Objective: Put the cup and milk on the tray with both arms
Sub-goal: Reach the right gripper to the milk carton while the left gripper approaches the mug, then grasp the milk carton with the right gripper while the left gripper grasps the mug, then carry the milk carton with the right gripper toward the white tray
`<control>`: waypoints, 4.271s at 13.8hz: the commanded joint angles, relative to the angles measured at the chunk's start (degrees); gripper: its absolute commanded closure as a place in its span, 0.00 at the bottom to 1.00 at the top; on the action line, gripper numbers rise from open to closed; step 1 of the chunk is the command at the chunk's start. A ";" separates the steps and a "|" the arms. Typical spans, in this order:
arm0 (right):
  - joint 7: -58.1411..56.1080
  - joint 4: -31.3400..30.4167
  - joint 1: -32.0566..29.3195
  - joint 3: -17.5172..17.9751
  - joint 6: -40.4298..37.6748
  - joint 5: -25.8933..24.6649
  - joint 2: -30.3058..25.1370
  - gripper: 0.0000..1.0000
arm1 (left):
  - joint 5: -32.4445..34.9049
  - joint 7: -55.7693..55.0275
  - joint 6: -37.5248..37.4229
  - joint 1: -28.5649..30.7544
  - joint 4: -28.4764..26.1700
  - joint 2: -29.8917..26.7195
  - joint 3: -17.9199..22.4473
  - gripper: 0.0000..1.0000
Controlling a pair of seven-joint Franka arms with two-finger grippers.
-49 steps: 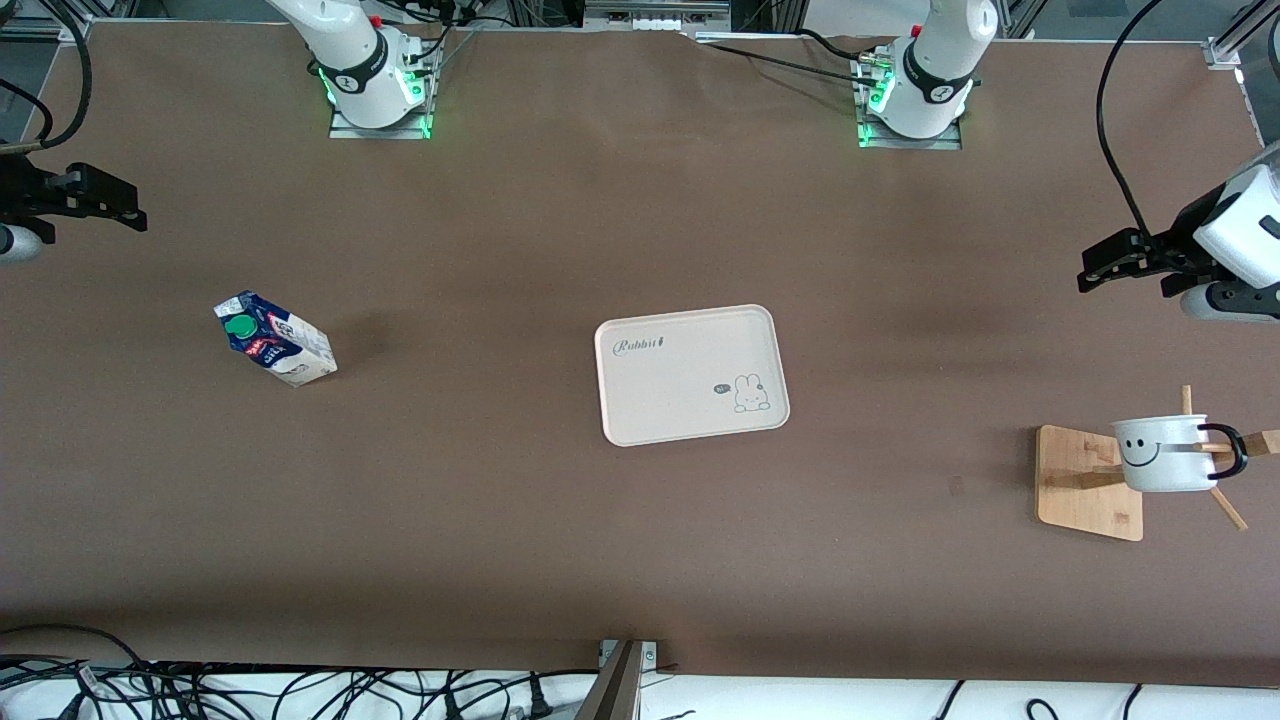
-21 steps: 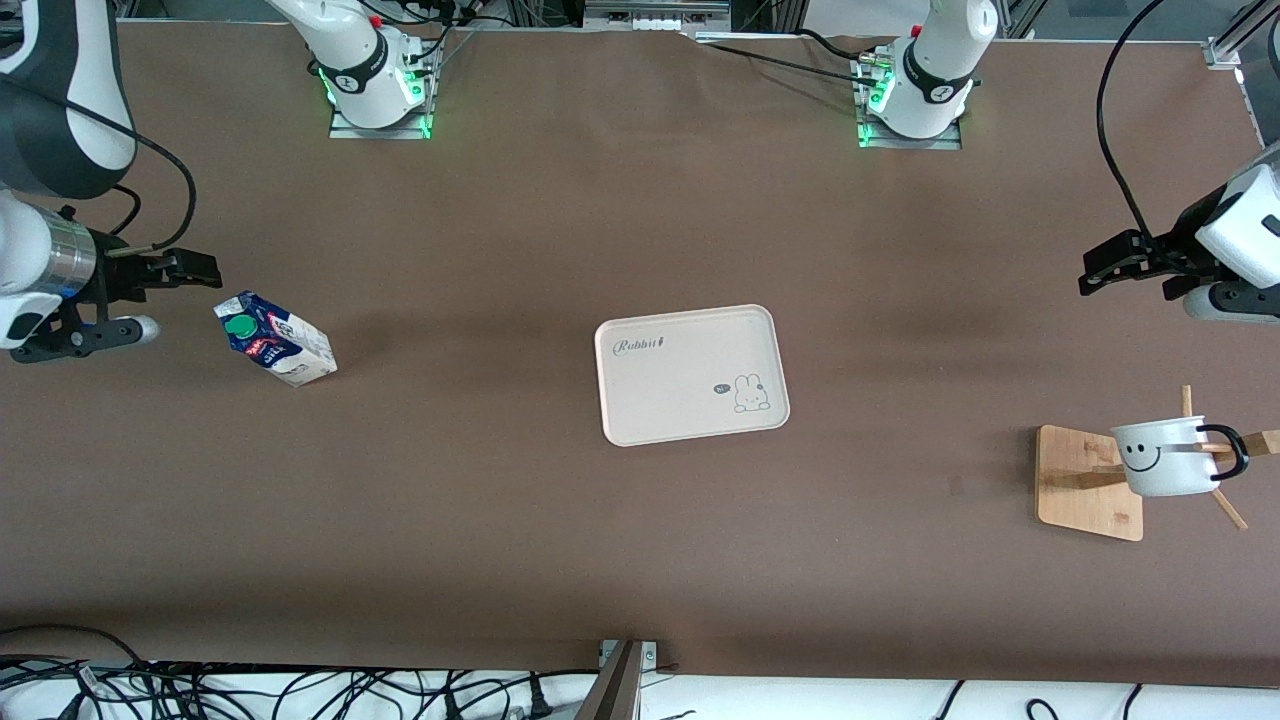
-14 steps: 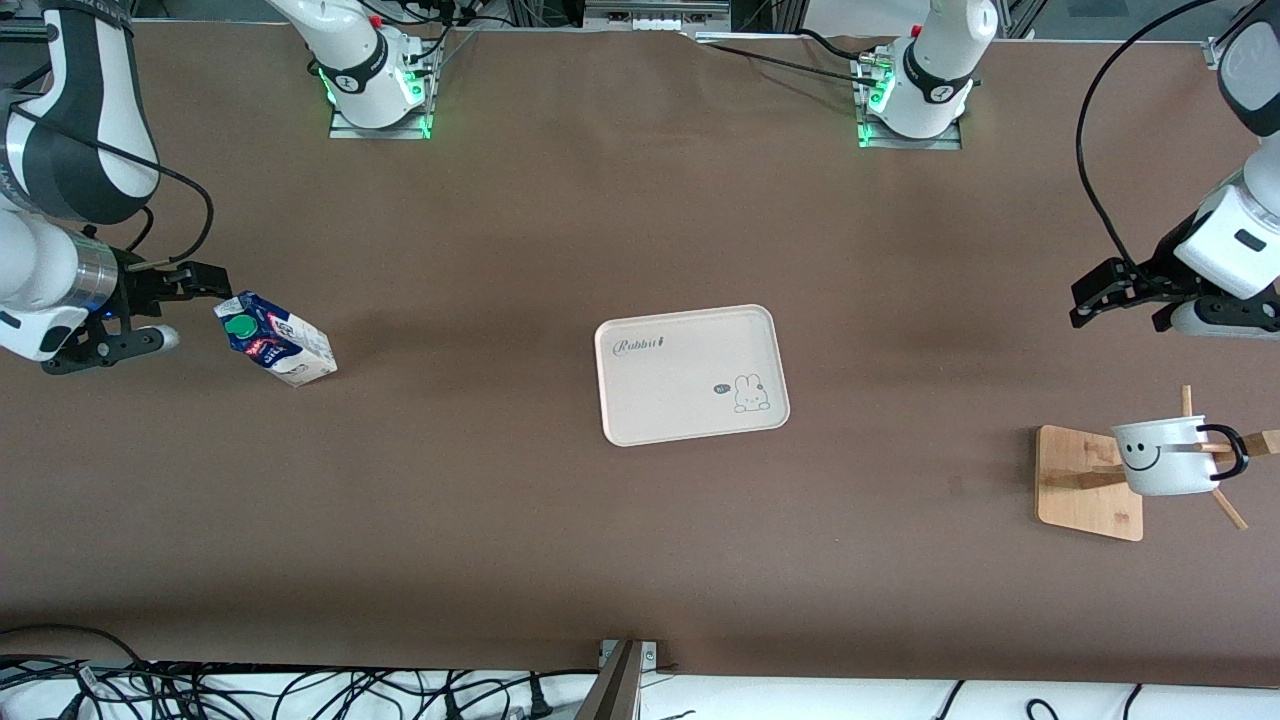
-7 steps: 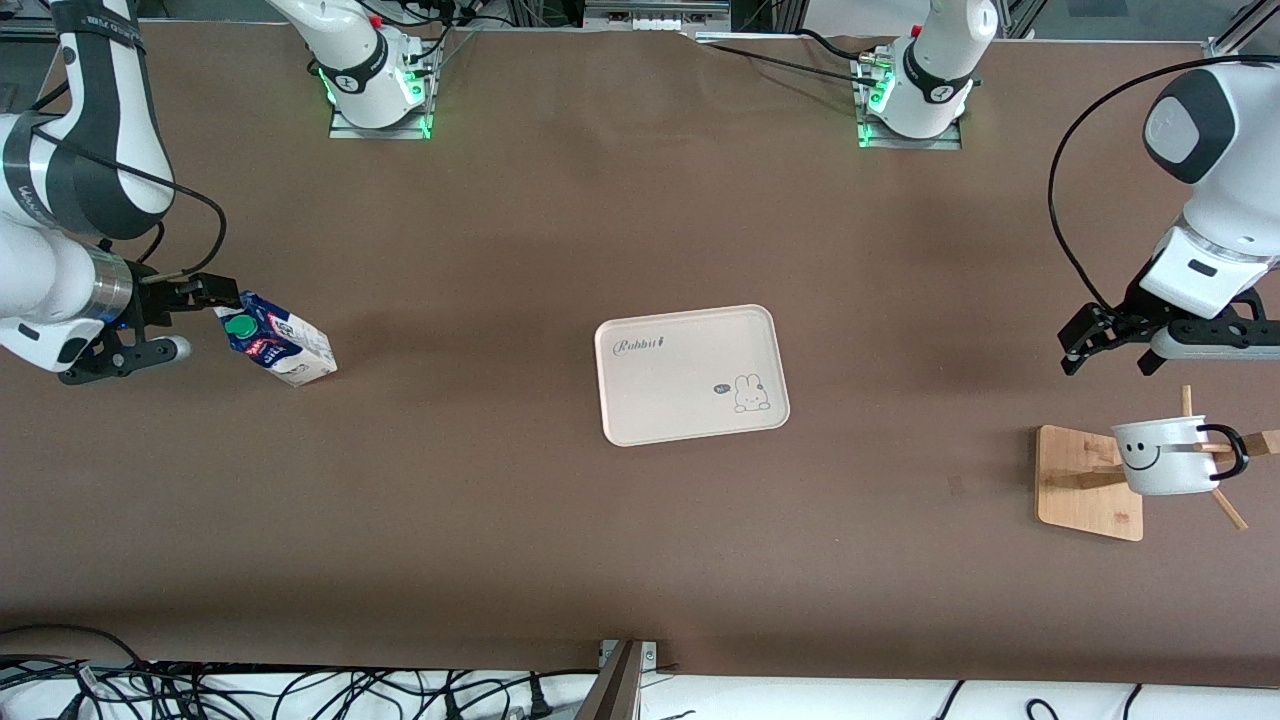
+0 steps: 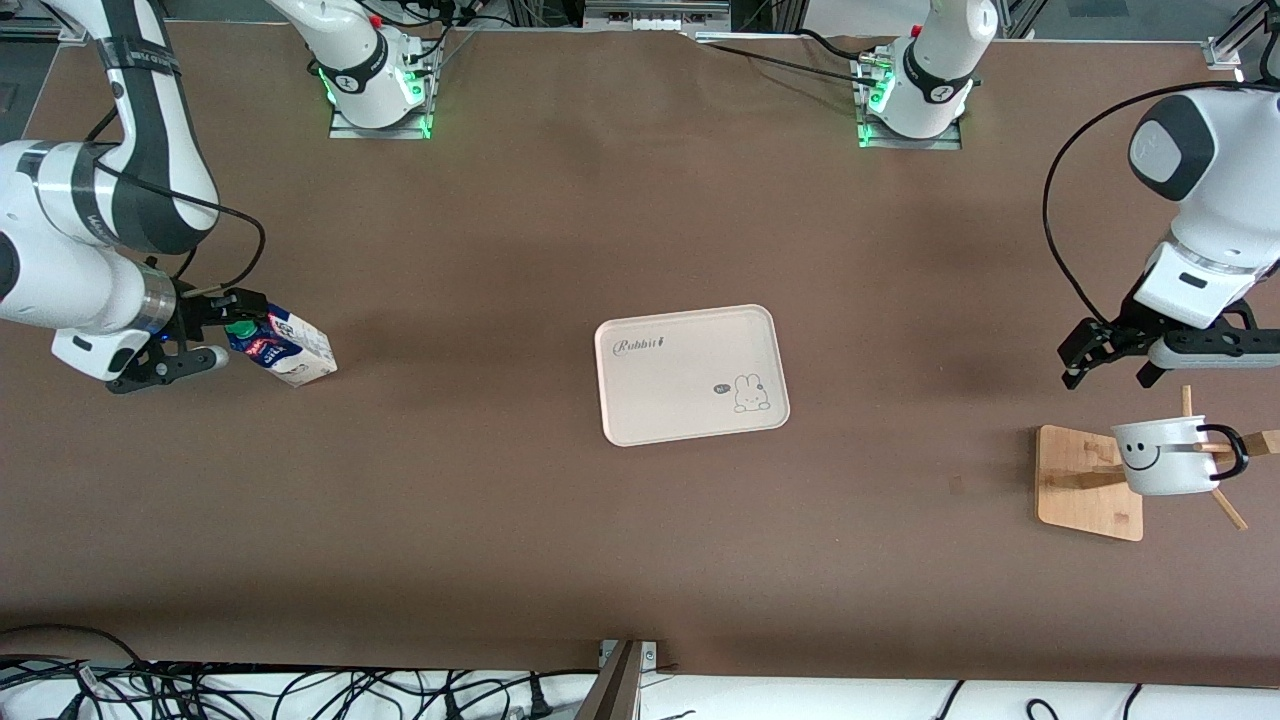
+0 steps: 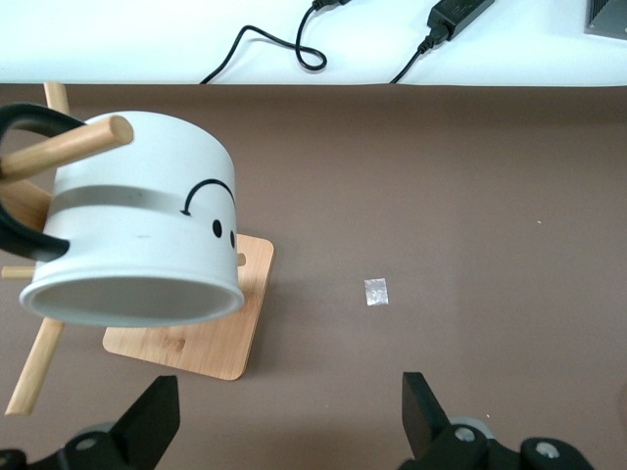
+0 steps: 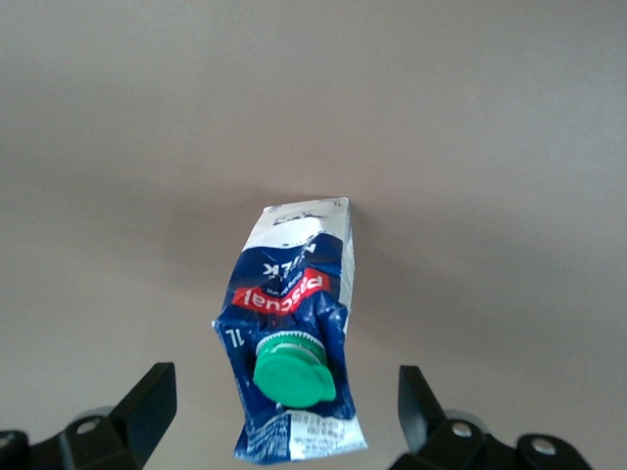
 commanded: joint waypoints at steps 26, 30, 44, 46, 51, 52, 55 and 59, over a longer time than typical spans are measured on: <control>-11.55 -5.91 -1.90 -0.30 3.52 -0.55 -0.70 0.00 | 5.40 0.24 16.96 -0.41 0.30 6.83 2.39 0.23; -11.55 -5.91 -1.81 0.14 3.52 -0.47 -0.70 0.00 | 5.39 0.24 16.97 -0.41 0.30 6.74 2.56 0.34; -7.42 -1.16 -0.84 3.03 2.21 4.63 -3.42 0.63 | 5.57 0.15 16.70 -0.50 0.30 6.22 3.35 0.81; -6.98 -0.11 -0.84 5.05 1.07 5.15 -4.39 0.63 | 5.48 -0.03 16.61 -1.02 0.47 6.13 3.35 0.81; 8.97 6.56 4.94 7.26 -3.41 11.14 -4.22 0.63 | 4.96 -0.56 16.44 -2.43 0.56 5.08 3.26 0.89; 12.76 8.32 6.61 7.26 -4.73 11.14 -4.13 0.63 | 4.87 -0.56 16.53 -2.52 0.65 4.90 3.26 0.91; 22.61 14.81 12.32 7.26 -7.46 11.14 -1.77 0.63 | 4.87 -0.56 16.44 -3.66 0.56 4.20 3.26 0.95; 34.04 20.27 19.88 7.08 -7.38 11.14 2.98 0.63 | 4.87 -0.64 16.35 -4.54 0.47 3.14 3.18 1.00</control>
